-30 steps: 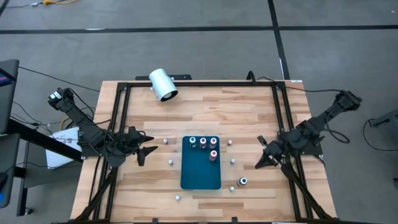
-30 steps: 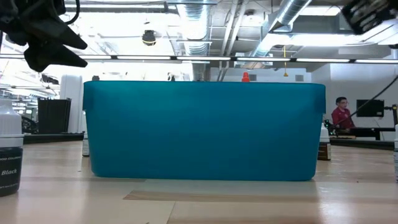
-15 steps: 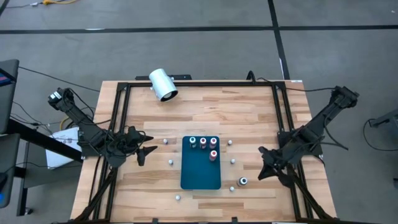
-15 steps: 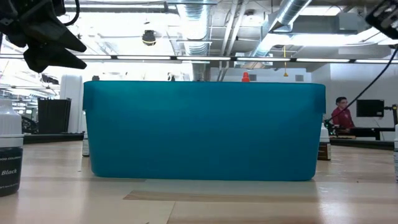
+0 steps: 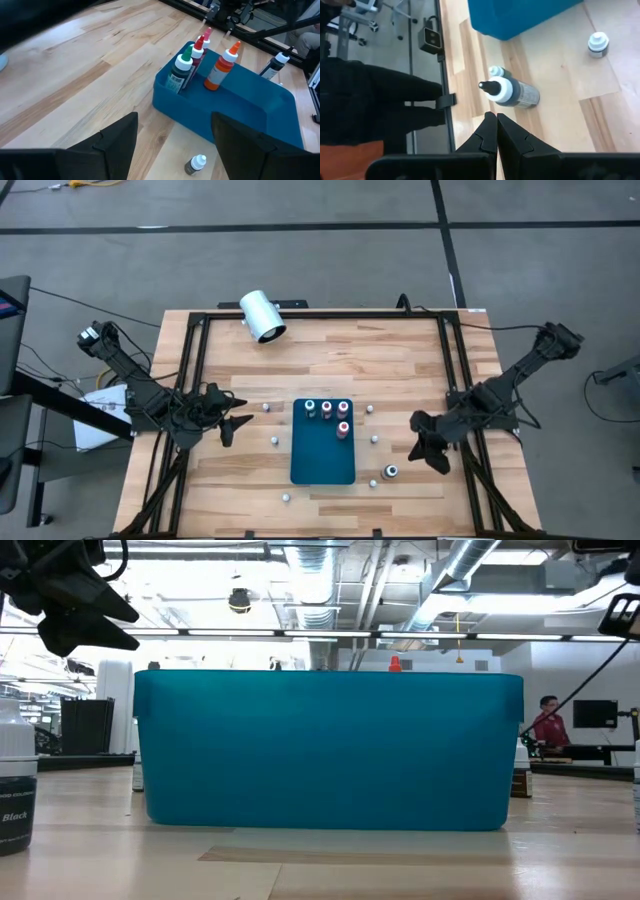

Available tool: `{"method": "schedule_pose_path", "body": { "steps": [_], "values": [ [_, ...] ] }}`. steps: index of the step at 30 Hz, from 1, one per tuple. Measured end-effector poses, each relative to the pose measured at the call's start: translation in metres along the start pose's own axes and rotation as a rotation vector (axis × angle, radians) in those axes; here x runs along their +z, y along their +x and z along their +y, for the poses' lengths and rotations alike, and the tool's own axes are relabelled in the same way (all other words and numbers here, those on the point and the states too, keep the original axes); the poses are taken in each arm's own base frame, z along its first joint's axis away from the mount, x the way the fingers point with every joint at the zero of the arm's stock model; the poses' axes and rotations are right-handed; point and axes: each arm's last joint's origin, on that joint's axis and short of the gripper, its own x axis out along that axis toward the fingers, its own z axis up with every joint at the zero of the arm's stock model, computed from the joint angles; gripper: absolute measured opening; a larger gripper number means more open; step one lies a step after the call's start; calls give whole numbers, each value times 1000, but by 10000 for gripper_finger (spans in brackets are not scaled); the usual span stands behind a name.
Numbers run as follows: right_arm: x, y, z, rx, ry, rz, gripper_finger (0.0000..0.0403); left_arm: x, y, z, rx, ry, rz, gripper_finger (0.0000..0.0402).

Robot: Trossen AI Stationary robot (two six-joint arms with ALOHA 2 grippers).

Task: Pick & Place food coloring
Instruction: Put the big black food coloring bottle into the blue container

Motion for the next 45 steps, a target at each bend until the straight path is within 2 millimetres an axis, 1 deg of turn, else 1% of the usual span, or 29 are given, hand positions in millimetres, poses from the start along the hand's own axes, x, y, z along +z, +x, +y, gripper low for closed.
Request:
{"method": "schedule_pose_path", "body": {
  "steps": [6,9,20,25,30,36,45],
  "values": [
    [3,0,-2,11,68,10,1,0,0,0,-1,0,2,242],
    [3,0,-1,17,73,4,13,0,0,0,-1,0,2,242],
    [5,1,0,30,92,-5,115,0,0,0,2,5,4,242],
    [6,12,7,65,77,-14,156,0,0,0,3,5,4,242],
    [1,27,11,47,77,28,185,0,0,0,3,5,4,242],
    [0,35,10,25,101,49,198,0,0,0,2,-1,4,242],
    [0,35,10,25,103,48,191,-1,0,0,-15,-7,27,242]
  ]
}}
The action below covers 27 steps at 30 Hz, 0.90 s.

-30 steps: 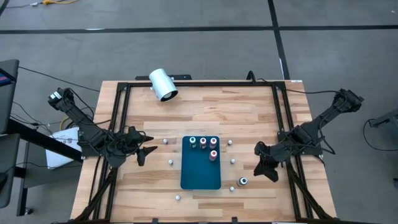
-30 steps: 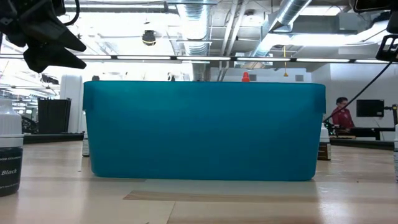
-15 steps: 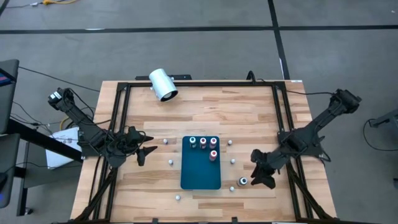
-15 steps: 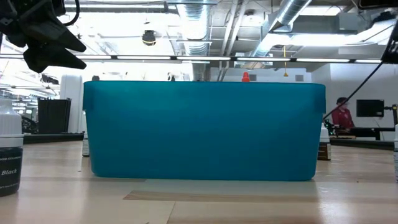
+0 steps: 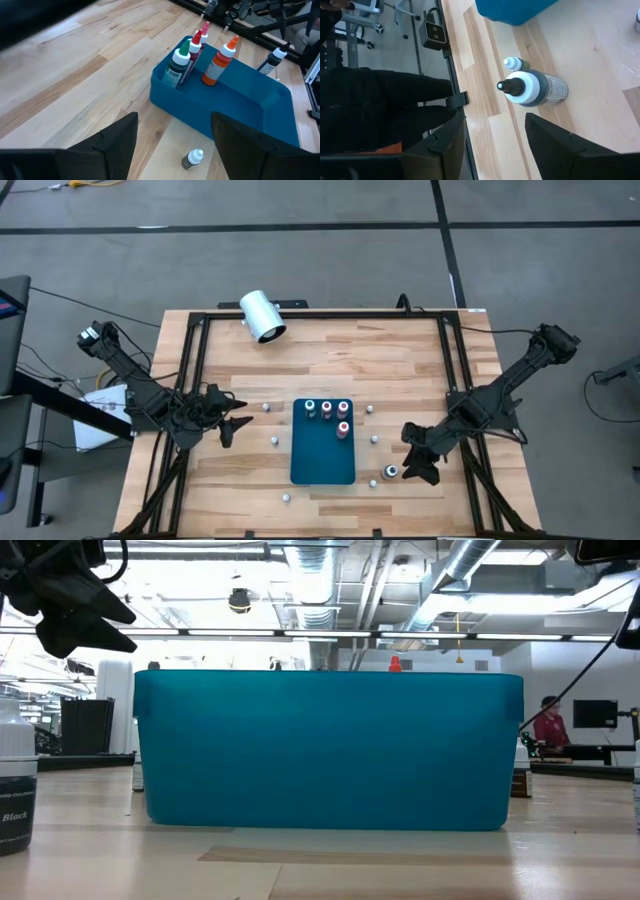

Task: Pick & Place food coloring
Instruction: Put the big black food coloring bottle into the blue container

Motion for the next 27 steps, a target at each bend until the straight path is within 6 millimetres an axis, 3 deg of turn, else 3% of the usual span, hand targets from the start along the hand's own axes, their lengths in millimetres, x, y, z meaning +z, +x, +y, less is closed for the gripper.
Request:
{"method": "schedule_pose_path", "body": {
  "steps": [16,20,27],
  "values": [
    [0,0,0,0,33,-1,191,0,0,0,1,2,1,242],
    [0,0,0,0,25,-1,221,0,0,0,0,9,1,242],
    [-1,0,0,-2,-4,5,308,0,0,0,0,12,2,242]
  ]
}}
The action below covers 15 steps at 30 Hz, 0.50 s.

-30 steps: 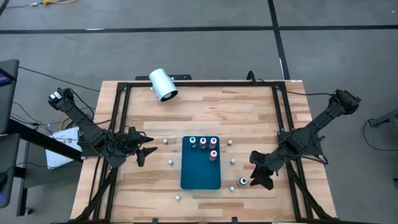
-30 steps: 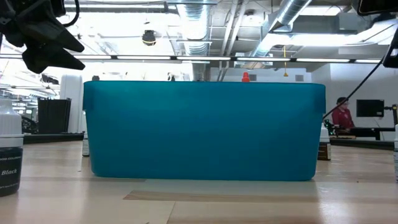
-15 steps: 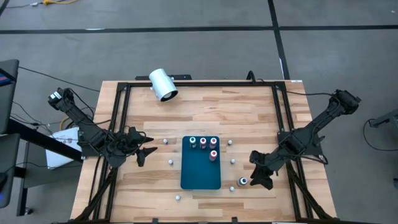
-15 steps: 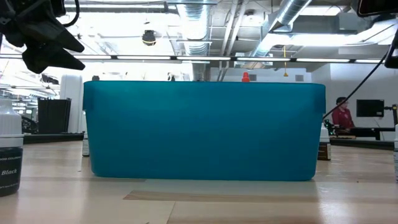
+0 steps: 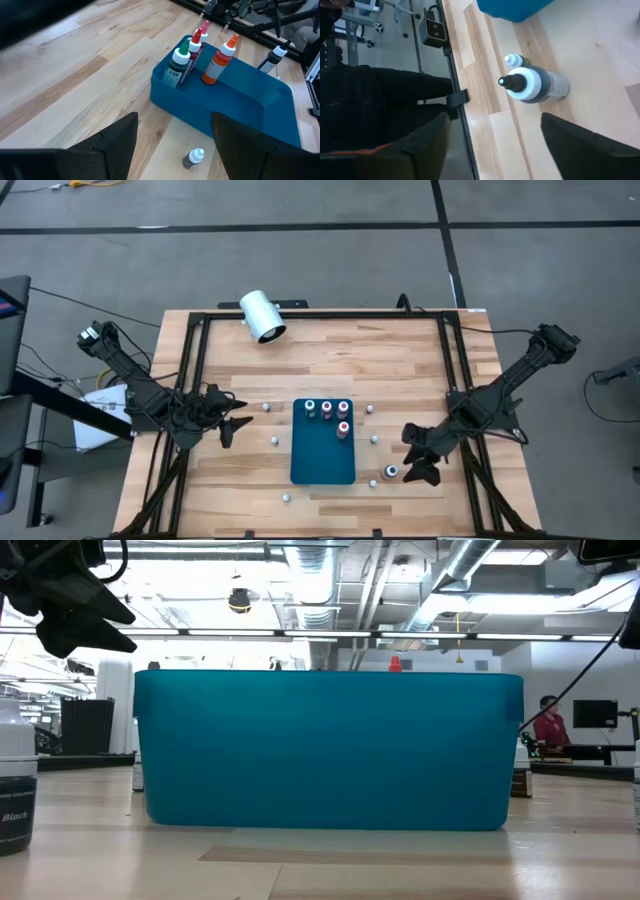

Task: Pick & Place food coloring
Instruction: Put the big black food coloring bottle into the blue container

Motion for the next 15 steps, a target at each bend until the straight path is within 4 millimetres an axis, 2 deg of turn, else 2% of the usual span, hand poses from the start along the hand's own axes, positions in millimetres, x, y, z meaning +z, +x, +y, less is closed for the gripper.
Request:
{"method": "schedule_pose_path", "body": {
  "steps": [7,12,15],
  "values": [
    [4,1,-5,-78,-30,-76,361,0,0,0,0,1,1,242],
    [0,9,-9,-238,-156,-196,373,-1,0,0,-14,0,20,242],
    [-6,14,-12,-316,-184,-205,374,-2,0,-1,-40,-1,55,242]
  ]
}}
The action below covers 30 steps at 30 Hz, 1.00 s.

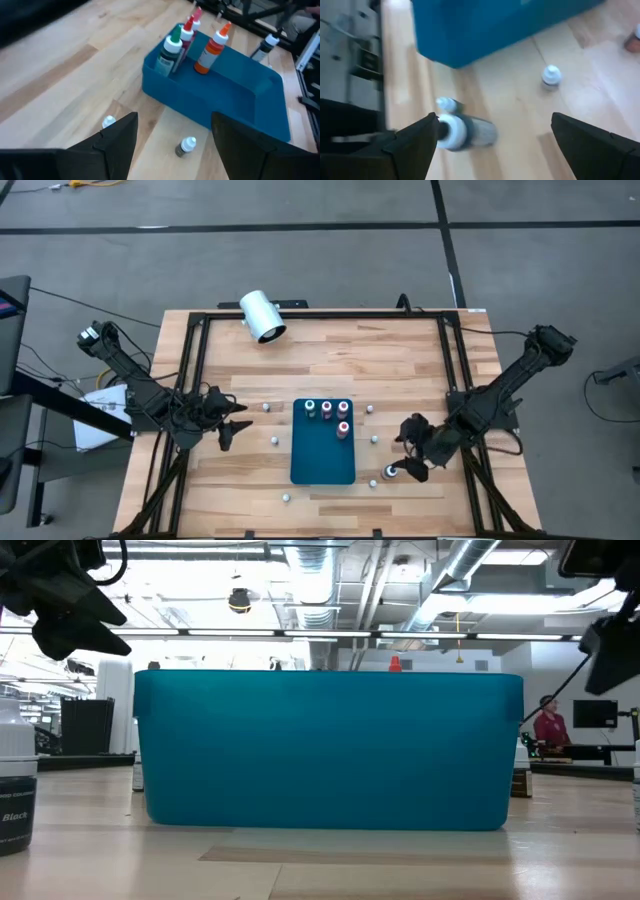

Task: Pick & Place food coloring
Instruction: Put the big black food coloring bottle into the blue container

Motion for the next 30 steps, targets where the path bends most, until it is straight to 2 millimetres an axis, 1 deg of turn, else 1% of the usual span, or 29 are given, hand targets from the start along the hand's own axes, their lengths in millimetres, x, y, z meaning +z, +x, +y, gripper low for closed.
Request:
{"method": "schedule_pose_path", "body": {
  "steps": [6,9,12,17,23,26,30],
  "values": [
    [-11,7,11,15,-55,10,374,0,0,0,-5,-2,7,242],
    [-13,10,17,37,-59,-20,374,0,0,0,-3,-1,8,242],
    [-14,8,17,28,-31,-42,374,0,0,0,-3,1,7,242],
    [-9,1,11,0,25,-63,374,0,0,0,-2,0,5,242],
    [-2,-12,11,56,2,-107,374,0,0,0,-11,-10,12,242],
    [-5,-17,17,105,-30,-119,374,-1,0,-1,-26,-12,31,242],
    [-17,-19,24,113,-63,-129,374,-1,0,-1,-33,-14,40,242]
  ]
}}
